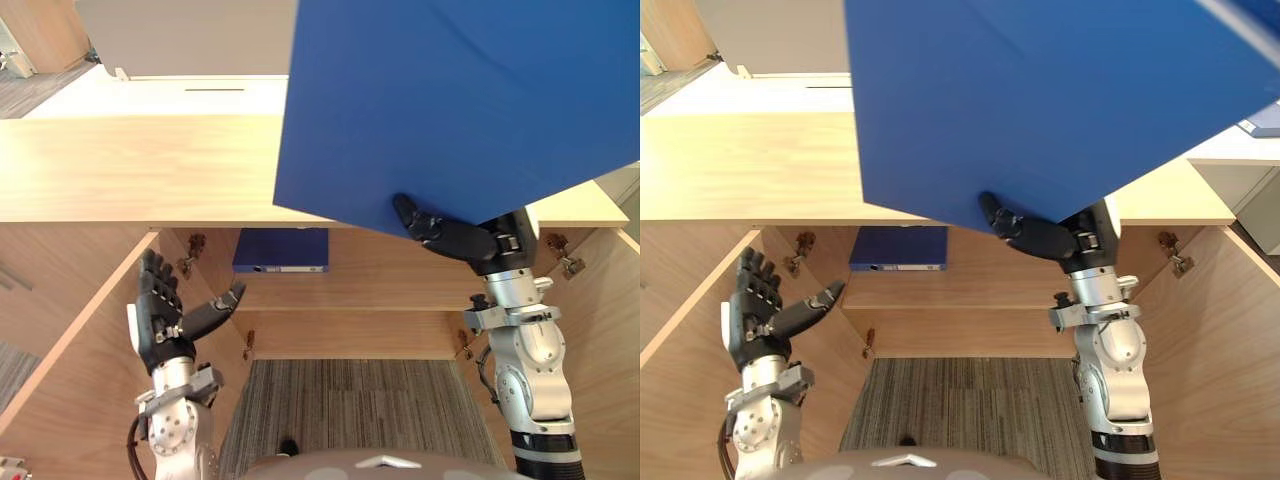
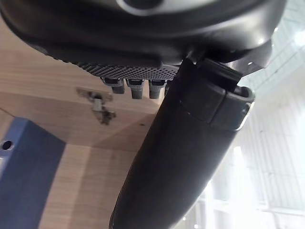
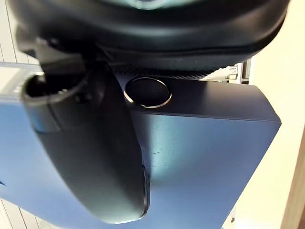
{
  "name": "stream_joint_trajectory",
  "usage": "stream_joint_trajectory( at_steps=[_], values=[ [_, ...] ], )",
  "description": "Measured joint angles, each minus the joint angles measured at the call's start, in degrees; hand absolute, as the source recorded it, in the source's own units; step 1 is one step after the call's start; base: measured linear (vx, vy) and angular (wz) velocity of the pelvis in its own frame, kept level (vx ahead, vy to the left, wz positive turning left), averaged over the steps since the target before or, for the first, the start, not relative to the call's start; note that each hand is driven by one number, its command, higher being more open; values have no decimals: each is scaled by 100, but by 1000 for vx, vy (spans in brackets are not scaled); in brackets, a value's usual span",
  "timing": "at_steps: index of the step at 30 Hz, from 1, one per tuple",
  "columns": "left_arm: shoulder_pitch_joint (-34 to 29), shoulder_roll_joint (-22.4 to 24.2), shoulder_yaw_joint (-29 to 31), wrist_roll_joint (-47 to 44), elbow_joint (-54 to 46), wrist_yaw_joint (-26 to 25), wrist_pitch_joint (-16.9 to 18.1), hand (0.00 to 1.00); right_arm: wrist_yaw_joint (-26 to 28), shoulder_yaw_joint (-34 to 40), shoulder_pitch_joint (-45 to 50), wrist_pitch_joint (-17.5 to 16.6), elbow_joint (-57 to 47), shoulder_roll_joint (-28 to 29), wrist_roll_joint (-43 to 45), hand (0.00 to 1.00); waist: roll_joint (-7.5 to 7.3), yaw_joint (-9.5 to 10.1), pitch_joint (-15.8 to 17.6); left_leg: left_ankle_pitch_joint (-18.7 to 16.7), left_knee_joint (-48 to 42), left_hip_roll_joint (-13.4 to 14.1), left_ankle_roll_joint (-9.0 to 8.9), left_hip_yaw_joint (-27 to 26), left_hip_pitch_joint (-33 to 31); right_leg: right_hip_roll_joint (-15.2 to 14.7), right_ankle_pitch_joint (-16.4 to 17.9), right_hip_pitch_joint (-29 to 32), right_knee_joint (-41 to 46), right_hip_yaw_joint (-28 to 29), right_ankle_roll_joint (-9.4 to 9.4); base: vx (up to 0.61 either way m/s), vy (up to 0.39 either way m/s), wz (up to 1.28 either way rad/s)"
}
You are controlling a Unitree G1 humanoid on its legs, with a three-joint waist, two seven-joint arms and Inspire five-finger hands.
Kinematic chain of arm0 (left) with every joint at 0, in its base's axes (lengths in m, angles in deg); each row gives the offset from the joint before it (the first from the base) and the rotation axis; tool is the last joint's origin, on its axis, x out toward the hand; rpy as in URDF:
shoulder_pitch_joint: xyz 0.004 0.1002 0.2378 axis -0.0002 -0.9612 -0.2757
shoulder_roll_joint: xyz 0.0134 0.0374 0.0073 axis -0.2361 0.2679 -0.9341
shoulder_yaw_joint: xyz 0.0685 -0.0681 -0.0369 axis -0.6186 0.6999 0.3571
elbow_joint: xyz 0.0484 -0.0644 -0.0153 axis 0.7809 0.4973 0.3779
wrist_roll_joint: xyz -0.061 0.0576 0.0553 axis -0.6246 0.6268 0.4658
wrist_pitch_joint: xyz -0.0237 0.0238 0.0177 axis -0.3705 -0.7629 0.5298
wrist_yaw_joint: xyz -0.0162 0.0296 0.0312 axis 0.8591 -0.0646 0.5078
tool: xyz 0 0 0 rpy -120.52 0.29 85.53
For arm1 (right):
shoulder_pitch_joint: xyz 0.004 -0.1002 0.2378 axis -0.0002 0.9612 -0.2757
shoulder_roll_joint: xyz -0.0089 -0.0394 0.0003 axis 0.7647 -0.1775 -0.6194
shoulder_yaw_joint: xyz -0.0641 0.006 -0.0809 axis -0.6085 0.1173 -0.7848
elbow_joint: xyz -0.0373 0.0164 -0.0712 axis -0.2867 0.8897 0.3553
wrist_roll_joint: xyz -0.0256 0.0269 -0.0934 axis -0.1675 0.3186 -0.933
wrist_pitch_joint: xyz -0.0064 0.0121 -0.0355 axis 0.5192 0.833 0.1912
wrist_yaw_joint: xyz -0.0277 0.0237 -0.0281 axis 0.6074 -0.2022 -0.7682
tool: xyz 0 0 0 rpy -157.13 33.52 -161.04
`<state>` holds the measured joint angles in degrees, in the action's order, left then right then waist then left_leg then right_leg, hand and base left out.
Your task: Walk over to the cabinet, pick up the folder, carry it to the office cabinet, place the folder inside the office cabinet, then close the office cabinet door
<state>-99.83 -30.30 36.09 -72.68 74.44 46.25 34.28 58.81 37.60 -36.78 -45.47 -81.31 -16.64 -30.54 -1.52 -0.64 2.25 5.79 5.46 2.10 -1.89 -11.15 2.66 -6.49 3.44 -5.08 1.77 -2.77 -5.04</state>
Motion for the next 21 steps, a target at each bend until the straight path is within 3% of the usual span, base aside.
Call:
stream_joint_trajectory(
  at_steps=[7, 13, 21],
  values=[
    [-14, -94, -484, 350, 1026, 163, -81, 100, 384, -1089, -1, 16, -2, -810, -8, 0, -45, 39, -20, 0, -2, 1, -1, 24, -45, 8, -2, 17, -8, -16, 1, 2, 1, 1],
    [108, -275, -508, 466, 2213, 187, -240, 100, 405, -1656, 0, 22, 17, -1290, -16, 0, -43, 38, -20, -4, 0, 22, -7, -22, -50, 24, 4, 63, 24, 33, 10, -13, 2, -4],
    [503, -869, -471, 943, 4405, 161, -440, 100, 491, -2745, 17, 75, 784, -1704, -476, 0, -33, 39, 73, 3, -2, 87, -32, -155, -148, 66, -21, 245, 35, 178, 51, -20, 3, -8]
  ],
)
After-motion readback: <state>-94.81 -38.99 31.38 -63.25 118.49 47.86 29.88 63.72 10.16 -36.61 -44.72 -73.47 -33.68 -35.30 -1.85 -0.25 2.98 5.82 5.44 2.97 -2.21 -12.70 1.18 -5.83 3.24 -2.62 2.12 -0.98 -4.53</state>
